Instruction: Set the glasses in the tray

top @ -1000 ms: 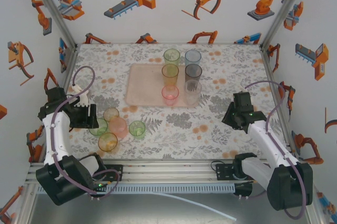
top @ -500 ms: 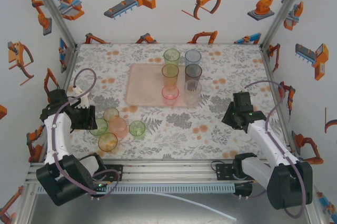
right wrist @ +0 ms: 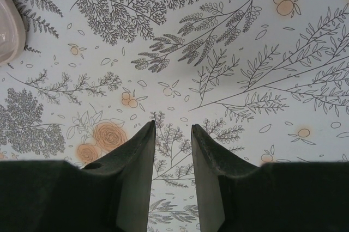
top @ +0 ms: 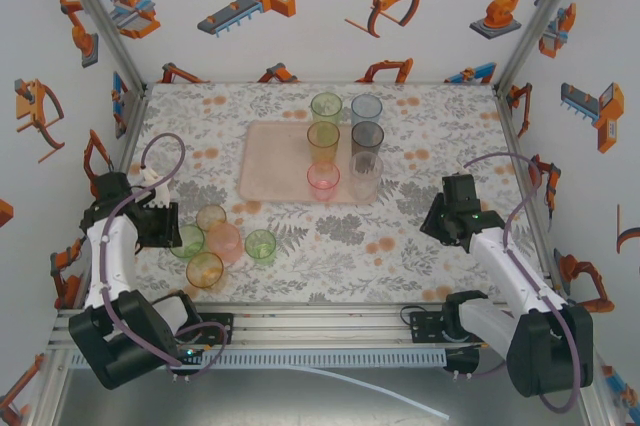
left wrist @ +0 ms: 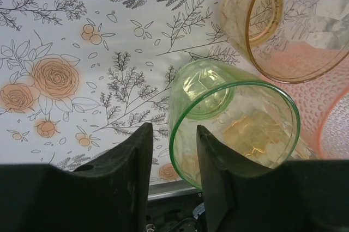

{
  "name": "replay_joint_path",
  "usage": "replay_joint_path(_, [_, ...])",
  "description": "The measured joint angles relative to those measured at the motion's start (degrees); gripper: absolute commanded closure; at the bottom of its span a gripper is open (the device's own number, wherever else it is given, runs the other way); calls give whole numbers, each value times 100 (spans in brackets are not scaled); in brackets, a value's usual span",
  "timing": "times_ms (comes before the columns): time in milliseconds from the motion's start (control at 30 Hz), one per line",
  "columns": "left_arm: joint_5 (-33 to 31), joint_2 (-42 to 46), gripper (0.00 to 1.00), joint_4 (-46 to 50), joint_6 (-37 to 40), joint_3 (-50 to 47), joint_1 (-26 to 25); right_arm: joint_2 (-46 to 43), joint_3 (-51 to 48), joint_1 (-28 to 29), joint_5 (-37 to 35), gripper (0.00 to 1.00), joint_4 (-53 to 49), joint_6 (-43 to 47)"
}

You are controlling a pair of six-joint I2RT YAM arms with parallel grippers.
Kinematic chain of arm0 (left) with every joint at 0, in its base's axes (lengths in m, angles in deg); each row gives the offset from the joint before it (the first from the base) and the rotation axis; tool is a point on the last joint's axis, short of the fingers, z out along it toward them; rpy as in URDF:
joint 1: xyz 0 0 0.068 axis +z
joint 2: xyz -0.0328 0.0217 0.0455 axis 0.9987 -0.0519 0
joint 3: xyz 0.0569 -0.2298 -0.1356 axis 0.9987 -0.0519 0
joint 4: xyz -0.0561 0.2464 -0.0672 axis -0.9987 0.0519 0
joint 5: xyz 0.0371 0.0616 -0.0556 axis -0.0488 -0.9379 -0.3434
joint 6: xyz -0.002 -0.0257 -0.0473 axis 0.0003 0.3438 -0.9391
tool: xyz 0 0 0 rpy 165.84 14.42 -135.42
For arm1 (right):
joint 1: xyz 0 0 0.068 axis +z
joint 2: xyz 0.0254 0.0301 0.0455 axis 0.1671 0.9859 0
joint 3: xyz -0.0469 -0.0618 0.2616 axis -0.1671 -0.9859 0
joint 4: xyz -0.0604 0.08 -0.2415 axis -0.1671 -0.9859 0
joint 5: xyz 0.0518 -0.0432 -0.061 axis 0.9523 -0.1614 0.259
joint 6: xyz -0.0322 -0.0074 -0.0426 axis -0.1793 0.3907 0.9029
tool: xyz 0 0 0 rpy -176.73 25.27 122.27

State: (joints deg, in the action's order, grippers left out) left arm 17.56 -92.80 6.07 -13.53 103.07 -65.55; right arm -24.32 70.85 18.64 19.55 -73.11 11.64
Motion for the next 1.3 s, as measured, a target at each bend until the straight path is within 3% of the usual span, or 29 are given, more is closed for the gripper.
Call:
replay_joint_path(867, [-9, -122, 78, -264, -92, -7, 0, 63, -76, 0, 22, 66, 160, -2])
replay_joint_path(1100, [-66, -35, 91, -254, -81, -7, 0, 63, -151, 0, 24, 66, 170, -2])
replay_joint_path(1300, [-116, 7, 92, -203, -59, -4, 0, 63, -151, 0, 24, 66, 190, -2])
